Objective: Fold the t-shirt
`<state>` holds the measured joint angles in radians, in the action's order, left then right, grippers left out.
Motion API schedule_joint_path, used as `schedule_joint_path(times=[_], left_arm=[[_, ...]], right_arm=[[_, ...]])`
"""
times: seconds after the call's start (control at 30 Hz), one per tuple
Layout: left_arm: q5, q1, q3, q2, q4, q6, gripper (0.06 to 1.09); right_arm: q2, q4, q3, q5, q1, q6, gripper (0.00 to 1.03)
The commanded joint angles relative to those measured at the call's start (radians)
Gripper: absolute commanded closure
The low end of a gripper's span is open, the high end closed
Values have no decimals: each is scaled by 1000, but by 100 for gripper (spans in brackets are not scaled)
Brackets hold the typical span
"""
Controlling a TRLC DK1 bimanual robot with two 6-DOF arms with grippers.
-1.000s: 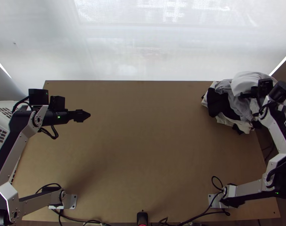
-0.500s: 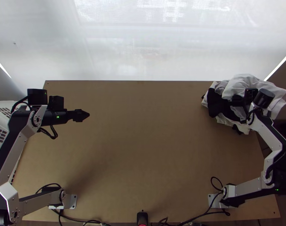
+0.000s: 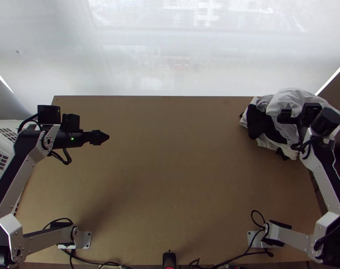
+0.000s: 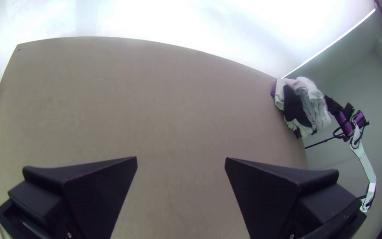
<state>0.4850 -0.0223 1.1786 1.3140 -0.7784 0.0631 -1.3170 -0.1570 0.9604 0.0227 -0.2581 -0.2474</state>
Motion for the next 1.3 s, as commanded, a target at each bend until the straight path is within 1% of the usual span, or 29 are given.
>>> schedule_joint_path(times=[0.0,0.13,0.3,0.43,0.57,0.7,0.83,0.97,1.07,1.13,1.2,1.27], left_arm=[[0,4,-13,-2,1,-9,12],[0,4,-14,-1,1,-14,12],[0,4,-23,2,1,-14,12],[-8,2,-63,-13,1,-16,12],[-17,-1,-114,-35,2,-28,12],[-26,2,-126,-38,5,-29,12],[-49,16,-119,-65,25,-29,12],[-106,39,-128,-116,51,-32,12],[-171,39,-139,-168,57,-26,11],[-191,32,-148,-213,60,-19,11],[-221,24,-155,-257,60,-20,11],[-243,24,-165,-295,60,-46,11]], right_arm=[[42,-9,74,26,31,71,5],[-74,-13,169,45,26,99,5],[-268,-53,236,72,20,103,5],[-364,-62,209,77,13,106,5],[-415,-111,135,77,13,105,5],[-455,-119,89,77,-3,106,5],[-459,-122,66,77,-15,102,5],[-445,-110,58,77,-18,88,5],[-346,-95,47,77,-10,94,5],[-266,-90,54,77,5,96,5],[-194,-62,83,77,20,106,5],[-134,-6,129,77,51,112,5]])
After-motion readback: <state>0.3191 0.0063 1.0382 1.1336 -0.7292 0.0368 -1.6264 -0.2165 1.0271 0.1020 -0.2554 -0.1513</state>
